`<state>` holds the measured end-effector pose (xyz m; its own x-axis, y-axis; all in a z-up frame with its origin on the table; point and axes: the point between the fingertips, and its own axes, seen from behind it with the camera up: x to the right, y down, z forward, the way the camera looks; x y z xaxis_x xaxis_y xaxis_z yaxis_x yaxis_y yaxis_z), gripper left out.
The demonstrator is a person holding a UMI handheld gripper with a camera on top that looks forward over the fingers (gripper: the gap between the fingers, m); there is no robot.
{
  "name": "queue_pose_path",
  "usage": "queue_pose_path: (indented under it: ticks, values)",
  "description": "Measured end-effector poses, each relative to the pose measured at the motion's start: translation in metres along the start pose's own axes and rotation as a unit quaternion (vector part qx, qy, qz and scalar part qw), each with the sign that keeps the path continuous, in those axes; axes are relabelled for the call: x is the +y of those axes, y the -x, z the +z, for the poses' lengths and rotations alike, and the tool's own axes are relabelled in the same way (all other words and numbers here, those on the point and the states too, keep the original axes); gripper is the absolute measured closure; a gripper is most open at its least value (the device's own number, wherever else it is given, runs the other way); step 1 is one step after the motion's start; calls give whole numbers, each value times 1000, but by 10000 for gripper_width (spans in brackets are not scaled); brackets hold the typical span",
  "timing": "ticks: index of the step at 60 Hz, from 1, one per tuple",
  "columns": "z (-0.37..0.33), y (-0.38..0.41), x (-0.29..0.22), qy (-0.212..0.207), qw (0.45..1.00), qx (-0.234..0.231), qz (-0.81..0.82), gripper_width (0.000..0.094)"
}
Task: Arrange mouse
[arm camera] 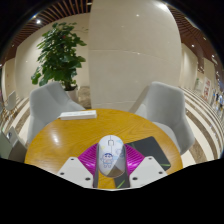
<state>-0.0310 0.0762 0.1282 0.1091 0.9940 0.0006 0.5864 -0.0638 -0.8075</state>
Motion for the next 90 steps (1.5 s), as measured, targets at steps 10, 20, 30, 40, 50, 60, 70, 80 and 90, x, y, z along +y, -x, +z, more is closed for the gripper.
queue_pose_path:
  ticks: [10, 20, 30, 40, 50, 60, 70, 80, 90]
  values:
    - [68, -87, 28, 35, 999, 7, -1, 572]
    - [117, -111, 74, 75, 997, -12, -6, 569]
    - [122, -112, 93, 83, 996, -32, 17, 422]
    - [103, -112, 93, 93, 995, -26, 14, 89]
    - [29, -98, 90, 96, 995, -31, 25, 74]
    - [-67, -78, 123, 122, 992, -33, 19, 73]
    - [-134, -62, 150, 135, 990, -35, 7, 76]
    - [-158, -52, 164, 135, 990, -32, -1, 73]
    - [-164, -39, 169, 141, 989, -39, -3, 74]
